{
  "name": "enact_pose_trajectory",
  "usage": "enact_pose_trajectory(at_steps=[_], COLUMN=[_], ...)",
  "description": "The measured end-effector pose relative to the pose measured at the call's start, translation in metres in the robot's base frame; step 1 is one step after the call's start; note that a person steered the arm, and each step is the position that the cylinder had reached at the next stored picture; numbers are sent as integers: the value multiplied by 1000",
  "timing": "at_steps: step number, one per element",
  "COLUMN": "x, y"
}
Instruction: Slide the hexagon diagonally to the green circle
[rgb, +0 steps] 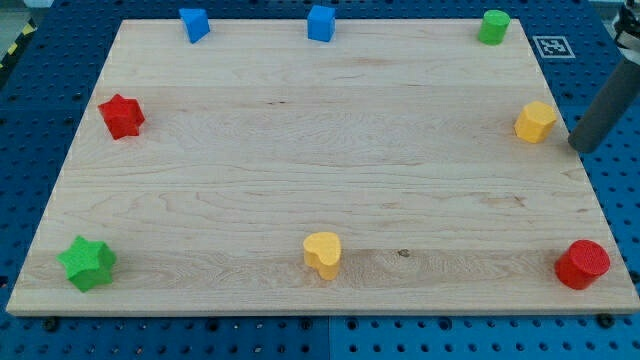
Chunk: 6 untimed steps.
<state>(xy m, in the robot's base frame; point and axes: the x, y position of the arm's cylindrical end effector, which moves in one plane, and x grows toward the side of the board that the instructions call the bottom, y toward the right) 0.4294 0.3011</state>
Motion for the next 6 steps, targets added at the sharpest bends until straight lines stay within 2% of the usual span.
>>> enact_pose_trajectory(at_steps=[4,6], x=[-22,-22], y=[-7,-47])
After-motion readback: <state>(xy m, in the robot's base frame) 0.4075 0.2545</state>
